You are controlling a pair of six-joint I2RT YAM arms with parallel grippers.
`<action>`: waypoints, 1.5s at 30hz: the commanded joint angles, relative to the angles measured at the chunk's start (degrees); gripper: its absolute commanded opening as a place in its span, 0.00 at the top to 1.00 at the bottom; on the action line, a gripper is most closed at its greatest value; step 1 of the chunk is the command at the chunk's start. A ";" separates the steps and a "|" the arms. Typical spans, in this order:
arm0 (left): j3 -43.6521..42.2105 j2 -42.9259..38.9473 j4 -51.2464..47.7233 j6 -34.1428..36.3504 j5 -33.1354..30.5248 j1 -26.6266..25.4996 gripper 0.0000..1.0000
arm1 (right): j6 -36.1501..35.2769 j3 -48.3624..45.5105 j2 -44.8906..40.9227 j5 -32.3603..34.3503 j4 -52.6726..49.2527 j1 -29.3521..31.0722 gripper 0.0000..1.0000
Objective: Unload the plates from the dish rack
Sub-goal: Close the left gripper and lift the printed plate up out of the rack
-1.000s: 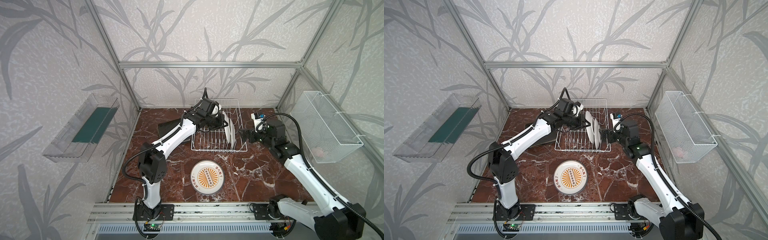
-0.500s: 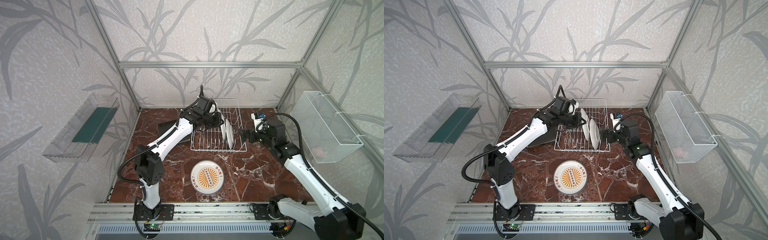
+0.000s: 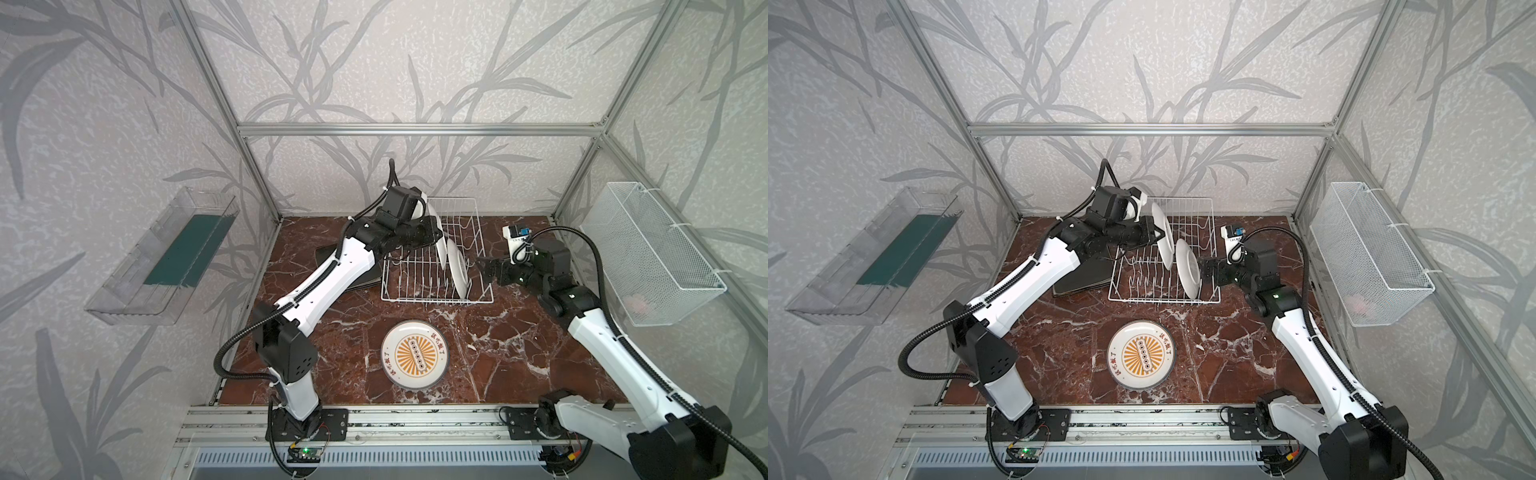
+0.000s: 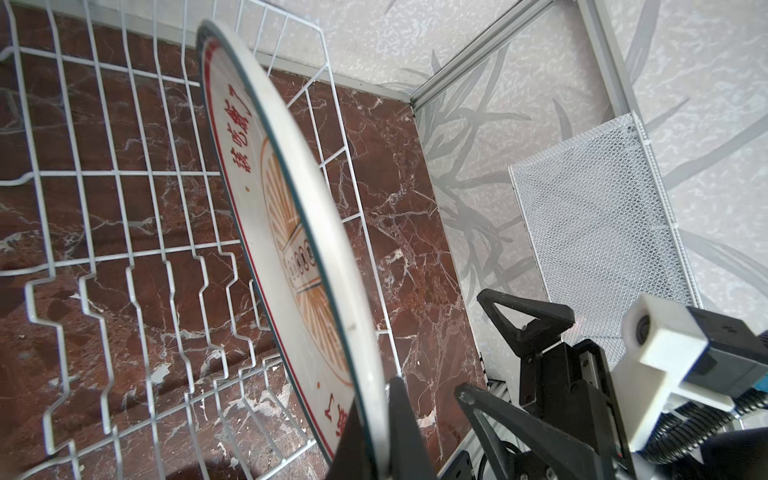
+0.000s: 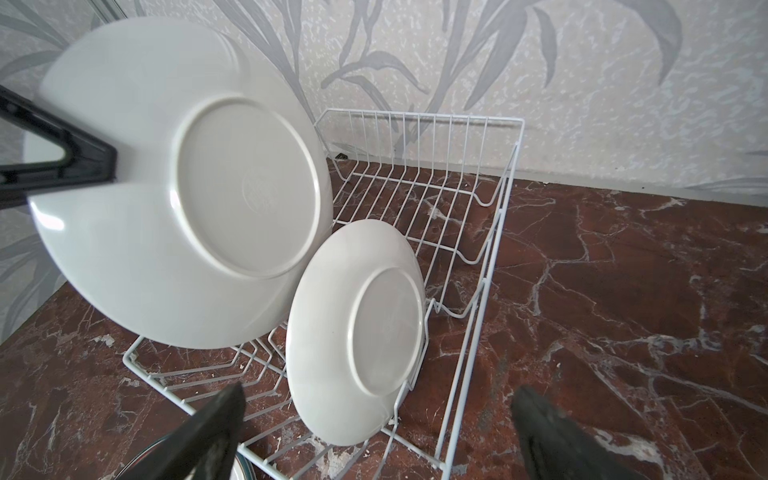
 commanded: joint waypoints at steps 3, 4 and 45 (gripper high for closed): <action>1.80 -3.79 1.75 4.87 -3.50 0.04 1.00 | 1.06 0.11 -0.10 -1.23 2.33 -0.26 0.01; 2.01 -4.12 1.18 6.10 -4.19 -0.02 1.00 | 1.25 0.19 -0.10 -1.66 2.51 -0.26 0.01; -36.38 -28.94 16.82 88.31 -27.41 -7.47 1.00 | 22.33 22.37 16.56 -28.67 2.68 0.57 0.05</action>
